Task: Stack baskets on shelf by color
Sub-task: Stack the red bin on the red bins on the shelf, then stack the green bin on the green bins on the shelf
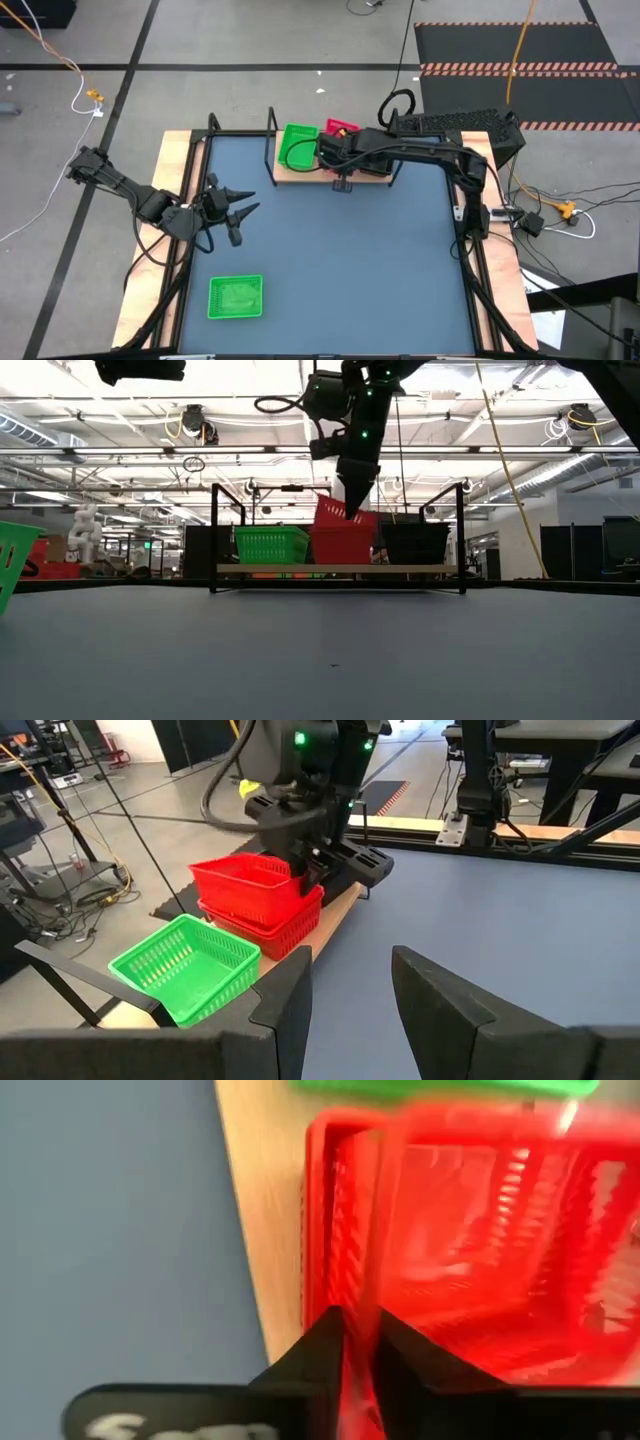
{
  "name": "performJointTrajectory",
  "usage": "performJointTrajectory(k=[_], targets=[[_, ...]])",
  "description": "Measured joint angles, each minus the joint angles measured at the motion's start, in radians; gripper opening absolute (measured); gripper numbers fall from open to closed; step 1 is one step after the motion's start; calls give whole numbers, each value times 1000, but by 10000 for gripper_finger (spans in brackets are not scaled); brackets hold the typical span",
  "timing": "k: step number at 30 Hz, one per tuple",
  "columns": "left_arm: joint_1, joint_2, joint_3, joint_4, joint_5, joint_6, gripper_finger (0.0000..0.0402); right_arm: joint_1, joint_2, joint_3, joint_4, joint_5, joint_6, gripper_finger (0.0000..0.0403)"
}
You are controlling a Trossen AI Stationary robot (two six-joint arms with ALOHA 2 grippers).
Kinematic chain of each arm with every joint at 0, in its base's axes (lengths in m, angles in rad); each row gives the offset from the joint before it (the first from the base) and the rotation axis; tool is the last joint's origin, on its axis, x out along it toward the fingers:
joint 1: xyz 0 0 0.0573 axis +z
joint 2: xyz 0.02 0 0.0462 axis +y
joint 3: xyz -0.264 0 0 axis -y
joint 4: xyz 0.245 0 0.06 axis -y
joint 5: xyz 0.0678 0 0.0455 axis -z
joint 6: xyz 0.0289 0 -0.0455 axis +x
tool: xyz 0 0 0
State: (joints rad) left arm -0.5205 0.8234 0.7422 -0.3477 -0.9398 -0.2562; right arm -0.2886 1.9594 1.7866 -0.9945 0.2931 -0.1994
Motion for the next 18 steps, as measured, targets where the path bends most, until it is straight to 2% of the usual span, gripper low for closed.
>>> performJointTrajectory(k=[9, 14, 18], targets=[[0, 0, 0, 0, 0, 0, 143, 0, -25, 0, 45, -2, 6, 133], [0, 0, 0, 0, 0, -1, 143, 2, -33, 0, 43, -9, 52, 141], [-9, 0, 0, -31, 0, -22, 143, 22, -44, 1, -38, -112, 185, 130]])
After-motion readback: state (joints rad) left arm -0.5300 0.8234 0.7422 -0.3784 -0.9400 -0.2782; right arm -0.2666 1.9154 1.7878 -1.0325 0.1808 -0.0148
